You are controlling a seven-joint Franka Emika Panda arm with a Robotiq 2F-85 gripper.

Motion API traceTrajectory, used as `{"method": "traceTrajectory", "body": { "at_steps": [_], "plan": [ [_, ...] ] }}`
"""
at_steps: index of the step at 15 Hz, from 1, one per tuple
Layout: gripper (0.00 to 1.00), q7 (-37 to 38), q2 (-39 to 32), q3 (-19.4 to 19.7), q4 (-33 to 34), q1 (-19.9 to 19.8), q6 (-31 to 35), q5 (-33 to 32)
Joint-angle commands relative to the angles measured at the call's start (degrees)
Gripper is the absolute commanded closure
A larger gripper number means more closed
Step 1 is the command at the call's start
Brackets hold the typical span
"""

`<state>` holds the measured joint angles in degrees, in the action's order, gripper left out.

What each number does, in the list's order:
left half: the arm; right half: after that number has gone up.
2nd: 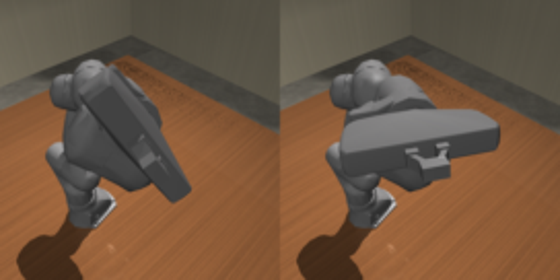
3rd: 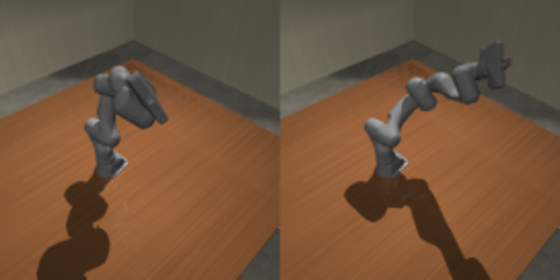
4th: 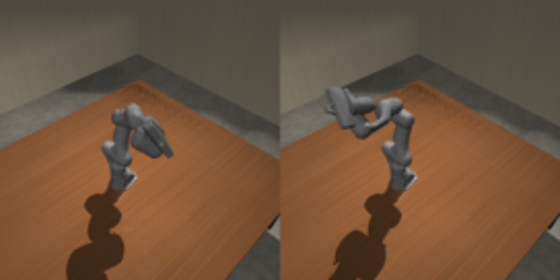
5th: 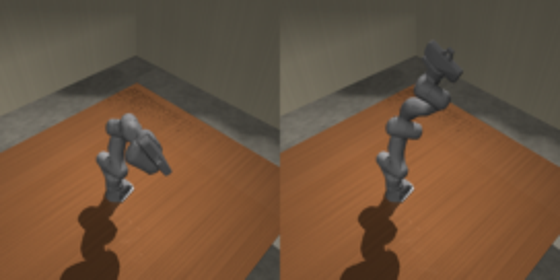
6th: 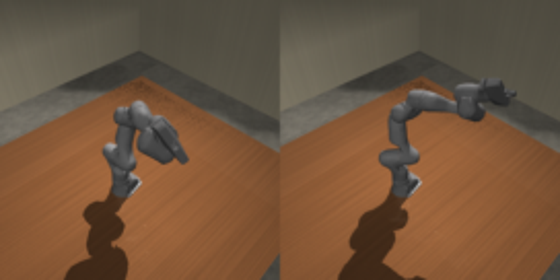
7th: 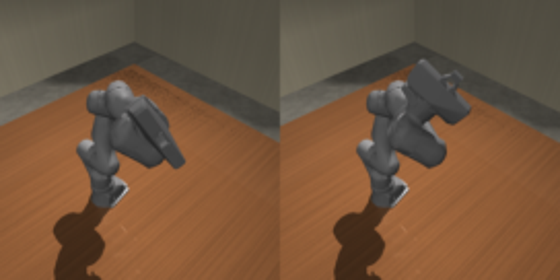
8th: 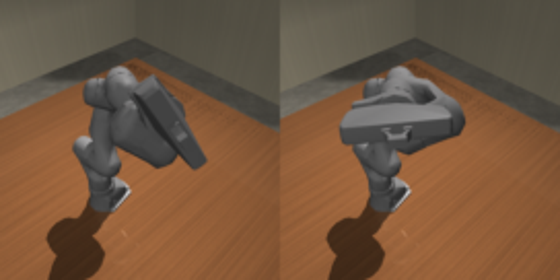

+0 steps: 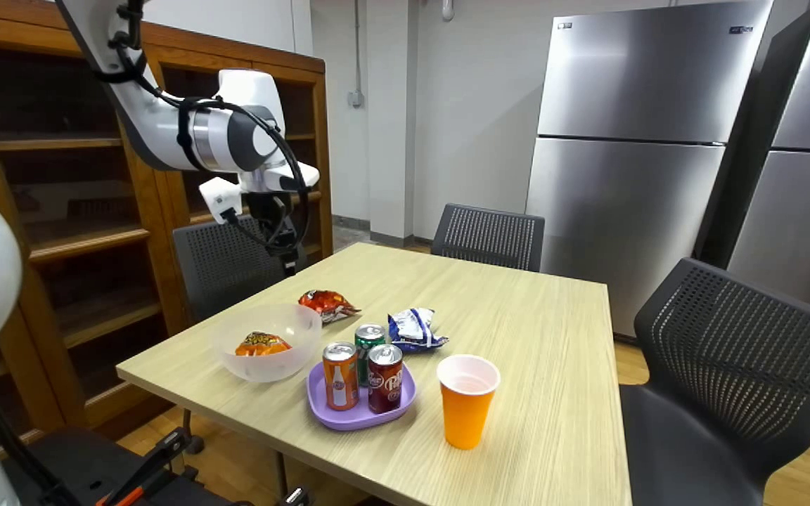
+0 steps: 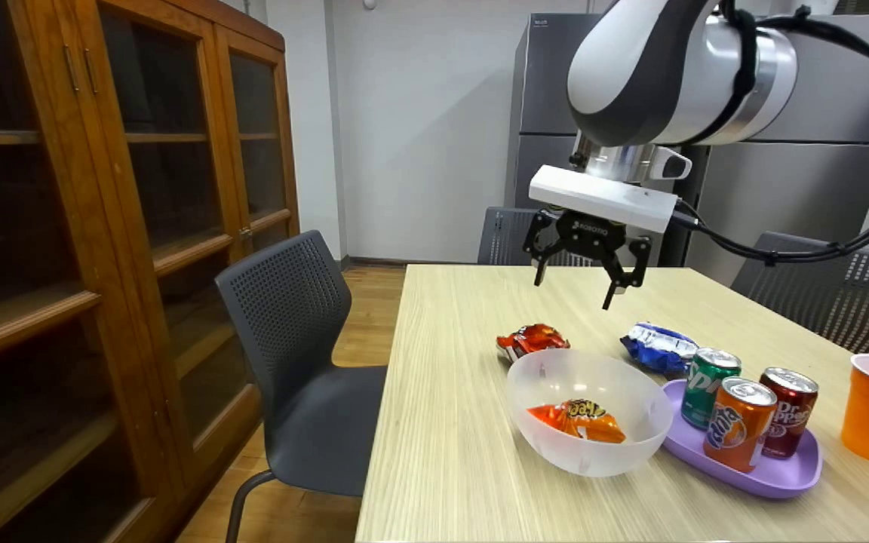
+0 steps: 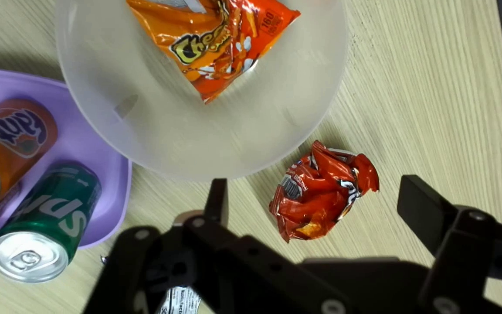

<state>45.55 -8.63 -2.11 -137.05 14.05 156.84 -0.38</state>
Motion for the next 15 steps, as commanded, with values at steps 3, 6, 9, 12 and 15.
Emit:
{"method": "traceTrajectory", "body": {
  "at_steps": [3,6,9,12,15],
  "plan": [
    [0.00,3.3,-6.2,0.1,8.2,0.3,-2.7,-1.6],
    [0.00,5.3,-10.6,1.0,12.4,1.5,-2.6,-1.8],
    [0.00,7.5,-15.0,2.4,16.8,3.2,-2.8,-1.6],
    [0.00,9.5,-19.0,4.0,20.7,4.7,-3.2,-1.2],
    [0.00,11.6,-22.8,5.5,24.5,5.9,-3.8,-0.9]
  ]
}}
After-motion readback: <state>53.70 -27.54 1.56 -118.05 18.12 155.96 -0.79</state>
